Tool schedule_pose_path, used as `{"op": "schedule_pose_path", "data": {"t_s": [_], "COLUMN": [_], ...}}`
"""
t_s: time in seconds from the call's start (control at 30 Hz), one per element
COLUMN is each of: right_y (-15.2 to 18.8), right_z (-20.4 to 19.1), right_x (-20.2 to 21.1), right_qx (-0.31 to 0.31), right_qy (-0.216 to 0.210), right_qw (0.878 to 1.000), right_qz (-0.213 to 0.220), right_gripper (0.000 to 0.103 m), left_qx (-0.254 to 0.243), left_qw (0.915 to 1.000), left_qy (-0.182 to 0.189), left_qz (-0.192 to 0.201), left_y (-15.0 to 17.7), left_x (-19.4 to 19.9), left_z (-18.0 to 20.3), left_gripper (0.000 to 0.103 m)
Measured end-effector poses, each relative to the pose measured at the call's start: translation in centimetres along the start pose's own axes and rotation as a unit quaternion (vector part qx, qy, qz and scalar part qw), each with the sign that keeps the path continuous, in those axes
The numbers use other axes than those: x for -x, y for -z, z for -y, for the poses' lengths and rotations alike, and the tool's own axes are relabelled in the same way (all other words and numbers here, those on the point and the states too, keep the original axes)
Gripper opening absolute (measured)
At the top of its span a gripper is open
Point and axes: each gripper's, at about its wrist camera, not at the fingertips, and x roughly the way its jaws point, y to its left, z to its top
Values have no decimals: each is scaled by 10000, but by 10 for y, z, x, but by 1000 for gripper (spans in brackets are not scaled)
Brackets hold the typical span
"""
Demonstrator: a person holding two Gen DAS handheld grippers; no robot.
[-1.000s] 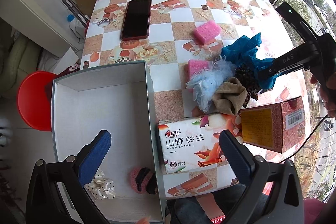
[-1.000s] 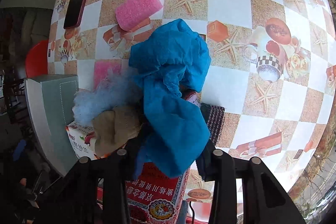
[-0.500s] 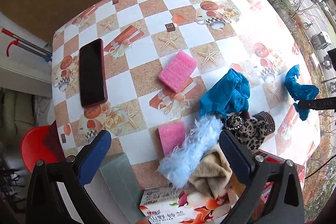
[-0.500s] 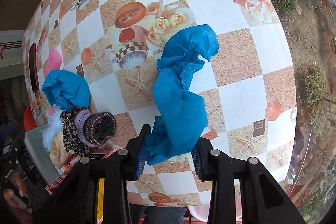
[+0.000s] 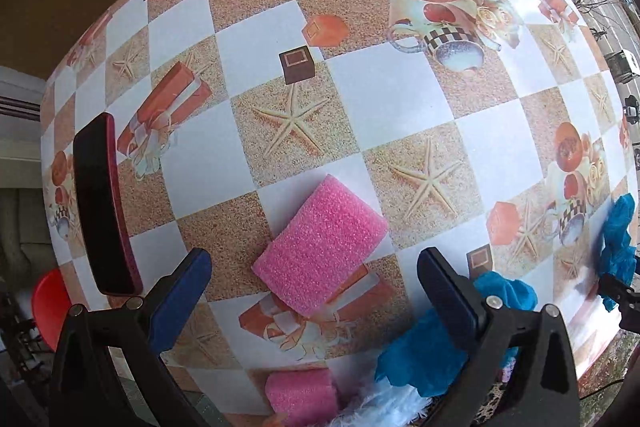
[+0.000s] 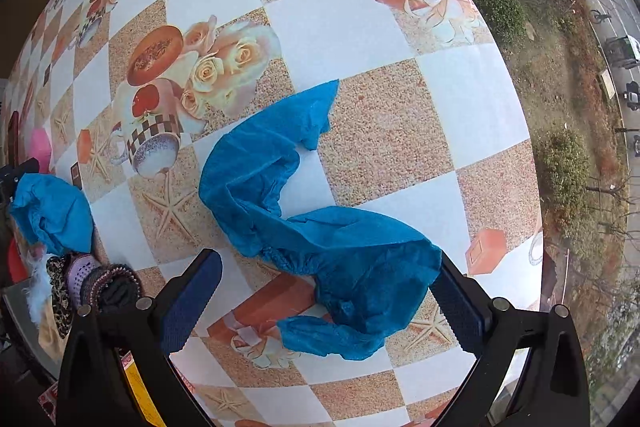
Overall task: Organize soft objects
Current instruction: 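Grasp the pink sponge with the left tool while the right lifts the blue cloth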
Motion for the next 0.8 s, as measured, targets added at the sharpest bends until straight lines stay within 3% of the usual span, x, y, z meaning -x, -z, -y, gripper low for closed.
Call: {"op": "schedule_pose_path", "data": {"t_s": [0.3,0.47,0.53,0.63,0.7,0.77,0.8], "right_y": [0,-5,-4,-3,0,7,8], "right_z": [-3,-3,0,-5,-7,-15,-17], "right_x": [-15,-16,-16,-17,-14,-10,-6], "right_qx": [23,-11,15,148,162,236,299], "right_qy": [166,171,177,220,233,234,236], "right_qw": [9999,9998,9998,9996,9996,9994,9991], "right_qz": [-17,-137,-126,-133,-54,103,190], "right_gripper": [103,103,103,102,94,77,61], "left_qx": [10,-275,-428,-530,-564,-604,-635], "left_qw": [9999,9995,9990,9981,9969,9963,9961], "left_qy": [-7,-104,-58,253,483,509,498], "left_qz": [-143,-96,-108,-176,-241,-326,-352], "left_y": [-3,-6,-7,-11,-11,-11,-10], "left_x": [-27,-29,-29,-25,-23,-21,-21], "left_z": [-12,-9,-7,-4,-2,2,3], "left_gripper": [103,102,100,84,61,54,54]}}
